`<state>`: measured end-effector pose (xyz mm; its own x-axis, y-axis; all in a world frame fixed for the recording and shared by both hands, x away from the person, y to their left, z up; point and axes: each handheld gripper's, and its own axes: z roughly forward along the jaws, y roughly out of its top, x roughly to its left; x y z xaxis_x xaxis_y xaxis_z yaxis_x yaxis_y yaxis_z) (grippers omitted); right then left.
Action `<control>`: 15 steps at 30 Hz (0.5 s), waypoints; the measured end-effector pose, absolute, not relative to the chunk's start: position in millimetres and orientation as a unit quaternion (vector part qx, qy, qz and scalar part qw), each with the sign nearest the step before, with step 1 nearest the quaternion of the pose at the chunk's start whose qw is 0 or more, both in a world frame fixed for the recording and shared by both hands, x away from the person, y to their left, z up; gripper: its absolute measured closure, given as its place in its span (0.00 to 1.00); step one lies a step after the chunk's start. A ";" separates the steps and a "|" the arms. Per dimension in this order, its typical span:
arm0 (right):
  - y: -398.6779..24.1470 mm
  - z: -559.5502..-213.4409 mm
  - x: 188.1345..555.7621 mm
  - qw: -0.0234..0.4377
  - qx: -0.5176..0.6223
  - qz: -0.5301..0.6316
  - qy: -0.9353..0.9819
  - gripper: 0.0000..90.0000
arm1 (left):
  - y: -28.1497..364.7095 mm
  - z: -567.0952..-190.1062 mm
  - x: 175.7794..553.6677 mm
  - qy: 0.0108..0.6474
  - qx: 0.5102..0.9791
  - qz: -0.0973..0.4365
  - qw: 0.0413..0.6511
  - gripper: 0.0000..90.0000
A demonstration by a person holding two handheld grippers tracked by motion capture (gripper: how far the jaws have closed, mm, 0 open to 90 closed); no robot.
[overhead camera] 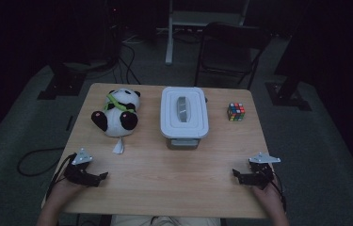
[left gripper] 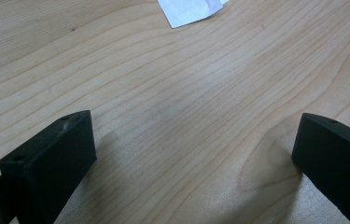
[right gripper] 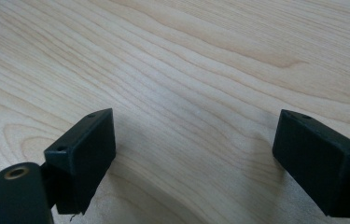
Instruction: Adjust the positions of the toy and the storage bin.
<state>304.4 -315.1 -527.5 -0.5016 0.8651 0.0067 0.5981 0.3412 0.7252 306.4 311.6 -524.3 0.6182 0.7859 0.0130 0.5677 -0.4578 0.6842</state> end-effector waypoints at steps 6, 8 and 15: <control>-315.9 -527.2 304.6 0.193 0.466 0.344 0.792 0.14 | 306.1 -524.1 304.6 0.414 0.833 0.169 0.327 0.00; -315.1 -527.3 304.4 0.195 0.465 0.342 0.793 0.14 | 303.1 -524.0 304.0 0.410 0.834 0.170 0.327 0.00; -313.3 -526.9 305.6 0.196 0.468 0.341 0.792 0.14 | 292.7 -517.7 308.1 0.397 0.831 0.174 0.348 0.00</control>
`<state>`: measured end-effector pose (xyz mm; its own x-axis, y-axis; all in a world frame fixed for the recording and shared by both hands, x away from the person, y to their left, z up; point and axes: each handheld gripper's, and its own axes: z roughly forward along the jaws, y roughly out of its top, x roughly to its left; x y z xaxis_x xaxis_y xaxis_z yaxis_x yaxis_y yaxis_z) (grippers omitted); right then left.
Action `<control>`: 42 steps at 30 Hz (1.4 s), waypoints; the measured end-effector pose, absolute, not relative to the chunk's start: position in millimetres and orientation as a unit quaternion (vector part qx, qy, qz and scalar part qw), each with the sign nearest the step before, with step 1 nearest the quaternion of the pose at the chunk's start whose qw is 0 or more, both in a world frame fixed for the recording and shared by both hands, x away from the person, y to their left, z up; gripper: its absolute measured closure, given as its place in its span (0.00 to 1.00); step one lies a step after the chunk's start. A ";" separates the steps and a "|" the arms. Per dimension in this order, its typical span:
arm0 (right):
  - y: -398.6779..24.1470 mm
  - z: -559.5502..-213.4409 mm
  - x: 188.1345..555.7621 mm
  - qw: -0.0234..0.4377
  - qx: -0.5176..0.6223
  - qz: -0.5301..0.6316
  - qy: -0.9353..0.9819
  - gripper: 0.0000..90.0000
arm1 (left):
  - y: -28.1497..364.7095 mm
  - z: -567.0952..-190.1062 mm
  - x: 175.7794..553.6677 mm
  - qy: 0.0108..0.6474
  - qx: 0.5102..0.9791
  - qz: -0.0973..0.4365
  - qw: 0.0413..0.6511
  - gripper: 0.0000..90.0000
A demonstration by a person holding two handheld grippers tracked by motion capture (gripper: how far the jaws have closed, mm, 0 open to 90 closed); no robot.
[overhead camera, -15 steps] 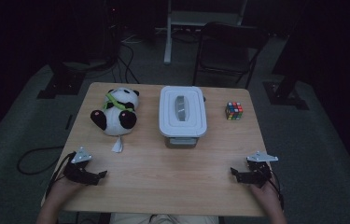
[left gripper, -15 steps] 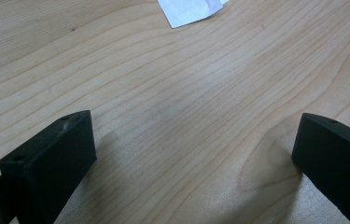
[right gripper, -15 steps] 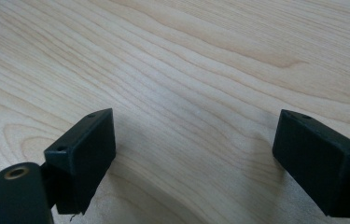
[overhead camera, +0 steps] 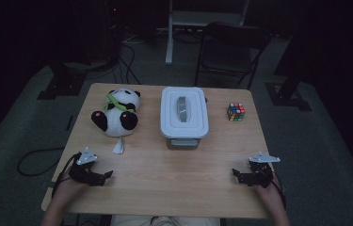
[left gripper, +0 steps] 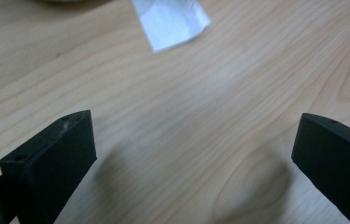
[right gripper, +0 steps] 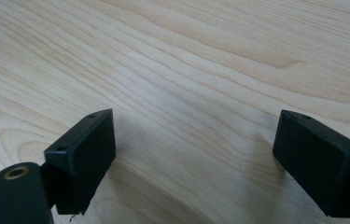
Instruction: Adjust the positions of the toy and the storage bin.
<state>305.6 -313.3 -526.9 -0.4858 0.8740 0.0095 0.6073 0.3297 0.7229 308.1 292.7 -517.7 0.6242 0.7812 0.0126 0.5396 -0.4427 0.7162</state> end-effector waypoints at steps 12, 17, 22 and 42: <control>-291.3 -505.1 335.7 0.221 0.445 0.363 0.788 0.14 | 237.2 -501.0 338.9 0.366 0.843 0.157 0.362 0.00; -280.1 -501.2 352.1 0.217 0.434 0.367 0.794 0.14 | 219.0 -498.6 348.8 0.352 0.851 0.154 0.358 0.00; -271.3 -500.2 365.0 0.214 0.426 0.367 0.799 0.15 | 195.9 -495.3 359.3 0.327 0.862 0.156 0.355 0.00; -240.8 -497.8 424.6 0.207 0.414 0.380 0.801 0.15 | 131.9 -483.7 423.7 0.348 0.844 0.220 0.343 0.03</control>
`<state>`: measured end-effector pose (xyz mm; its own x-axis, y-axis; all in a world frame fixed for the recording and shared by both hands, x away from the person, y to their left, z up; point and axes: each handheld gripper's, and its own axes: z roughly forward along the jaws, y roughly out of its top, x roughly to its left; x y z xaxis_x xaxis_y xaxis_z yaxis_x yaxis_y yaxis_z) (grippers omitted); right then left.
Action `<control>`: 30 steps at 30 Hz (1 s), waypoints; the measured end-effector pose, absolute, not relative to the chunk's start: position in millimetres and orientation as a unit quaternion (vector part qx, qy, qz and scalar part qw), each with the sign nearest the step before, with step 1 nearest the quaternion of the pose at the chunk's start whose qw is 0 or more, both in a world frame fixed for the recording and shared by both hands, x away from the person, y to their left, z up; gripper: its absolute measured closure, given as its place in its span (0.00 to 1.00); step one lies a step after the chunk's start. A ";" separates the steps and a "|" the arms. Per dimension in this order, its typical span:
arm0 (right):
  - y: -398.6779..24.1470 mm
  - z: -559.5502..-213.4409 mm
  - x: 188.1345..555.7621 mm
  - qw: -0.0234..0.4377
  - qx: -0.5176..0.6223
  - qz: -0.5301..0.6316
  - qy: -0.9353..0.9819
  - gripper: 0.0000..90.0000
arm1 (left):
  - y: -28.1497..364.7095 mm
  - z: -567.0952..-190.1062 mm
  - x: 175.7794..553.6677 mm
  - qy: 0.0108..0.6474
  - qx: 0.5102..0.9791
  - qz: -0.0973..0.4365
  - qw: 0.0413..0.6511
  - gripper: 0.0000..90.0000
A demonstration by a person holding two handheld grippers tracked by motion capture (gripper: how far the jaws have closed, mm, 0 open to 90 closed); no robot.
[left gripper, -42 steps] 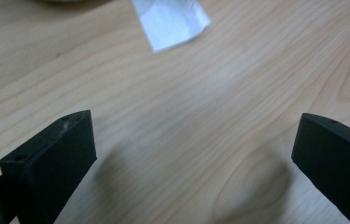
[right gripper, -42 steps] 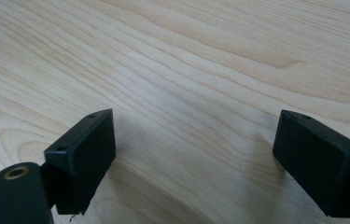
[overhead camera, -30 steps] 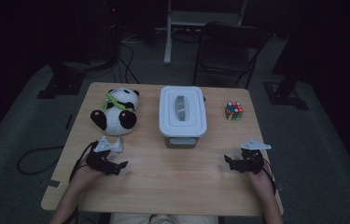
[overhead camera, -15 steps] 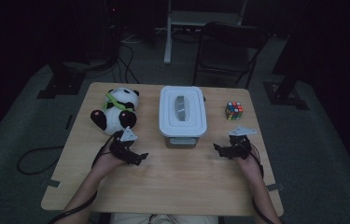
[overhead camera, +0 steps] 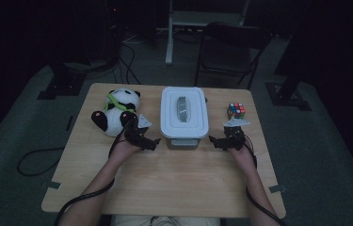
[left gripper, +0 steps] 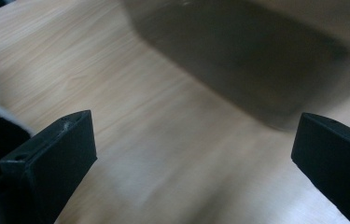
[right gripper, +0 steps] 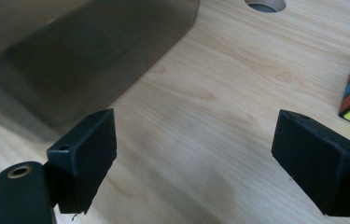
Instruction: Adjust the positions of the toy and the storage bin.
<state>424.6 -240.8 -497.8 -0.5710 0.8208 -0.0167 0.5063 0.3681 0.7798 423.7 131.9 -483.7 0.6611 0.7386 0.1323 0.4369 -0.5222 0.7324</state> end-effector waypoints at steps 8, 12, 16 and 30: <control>-235.8 -500.2 440.8 0.205 0.423 0.391 0.791 0.15 | 116.1 -482.2 444.4 0.409 0.815 0.256 0.321 0.05; -234.0 -498.2 448.0 0.207 0.427 0.398 0.785 0.15 | 116.2 -485.1 451.3 0.424 0.803 0.286 0.306 0.05; -232.5 -498.6 454.8 0.205 0.434 0.401 0.781 0.15 | 116.6 -485.9 457.8 0.432 0.797 0.295 0.302 0.05; -228.2 -499.8 468.7 0.183 0.461 0.427 0.756 0.15 | 110.2 -485.8 477.6 0.464 0.775 0.302 0.307 0.05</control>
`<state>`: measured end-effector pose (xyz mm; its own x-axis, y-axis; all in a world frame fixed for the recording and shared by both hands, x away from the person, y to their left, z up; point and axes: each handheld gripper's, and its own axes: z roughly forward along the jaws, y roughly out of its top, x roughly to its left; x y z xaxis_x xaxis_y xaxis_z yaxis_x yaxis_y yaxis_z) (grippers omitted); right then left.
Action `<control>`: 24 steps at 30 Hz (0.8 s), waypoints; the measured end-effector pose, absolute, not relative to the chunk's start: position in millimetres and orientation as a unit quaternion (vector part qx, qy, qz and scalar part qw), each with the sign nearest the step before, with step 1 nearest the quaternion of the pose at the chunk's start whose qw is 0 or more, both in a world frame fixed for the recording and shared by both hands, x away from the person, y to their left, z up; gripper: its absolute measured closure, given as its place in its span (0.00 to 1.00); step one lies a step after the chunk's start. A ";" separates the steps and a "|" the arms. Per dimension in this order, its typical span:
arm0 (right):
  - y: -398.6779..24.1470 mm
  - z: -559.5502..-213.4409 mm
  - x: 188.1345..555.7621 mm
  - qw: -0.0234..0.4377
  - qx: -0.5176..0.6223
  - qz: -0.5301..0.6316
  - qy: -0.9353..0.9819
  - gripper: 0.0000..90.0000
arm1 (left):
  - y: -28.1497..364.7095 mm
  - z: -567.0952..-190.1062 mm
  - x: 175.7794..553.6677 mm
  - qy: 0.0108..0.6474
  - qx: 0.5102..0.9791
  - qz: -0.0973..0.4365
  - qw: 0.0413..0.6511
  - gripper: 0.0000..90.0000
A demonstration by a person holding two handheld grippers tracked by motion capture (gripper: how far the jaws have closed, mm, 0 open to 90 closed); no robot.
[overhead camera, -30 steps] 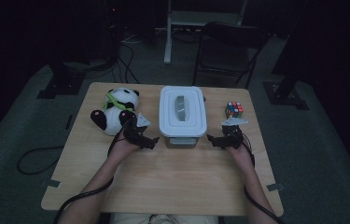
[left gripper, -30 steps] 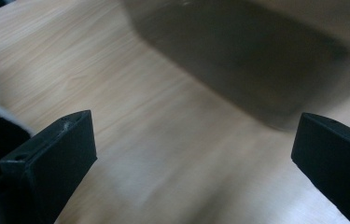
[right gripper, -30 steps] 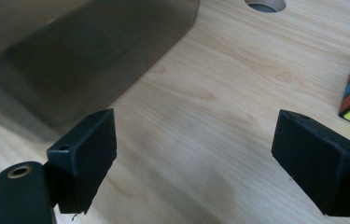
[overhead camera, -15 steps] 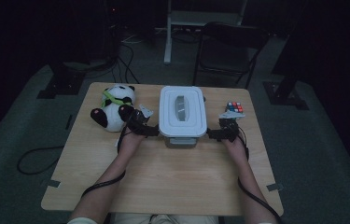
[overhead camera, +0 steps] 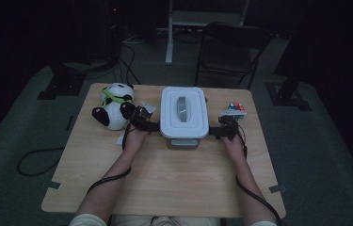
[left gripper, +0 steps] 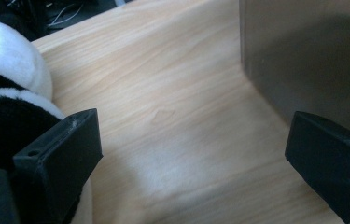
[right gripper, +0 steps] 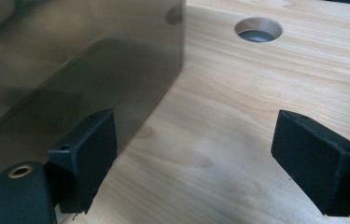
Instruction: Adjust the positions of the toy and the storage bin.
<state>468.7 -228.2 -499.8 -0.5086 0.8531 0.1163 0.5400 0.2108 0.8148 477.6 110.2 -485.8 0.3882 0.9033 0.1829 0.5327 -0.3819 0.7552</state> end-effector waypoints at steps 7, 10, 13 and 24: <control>-222.1 -497.9 471.5 0.173 0.457 0.436 0.756 0.17 | 108.2 -485.1 480.9 0.462 0.778 0.284 0.316 0.04; -222.4 -498.0 469.7 0.172 0.451 0.442 0.756 0.19 | 106.7 -485.1 479.5 0.454 0.787 0.267 0.321 0.04; -222.8 -497.7 466.7 0.168 0.446 0.444 0.759 0.21 | 106.5 -484.3 478.6 0.452 0.791 0.264 0.316 0.04; -220.9 -491.5 445.4 0.166 0.421 0.441 0.775 0.24 | 107.2 -483.0 461.2 0.436 0.802 0.261 0.314 0.05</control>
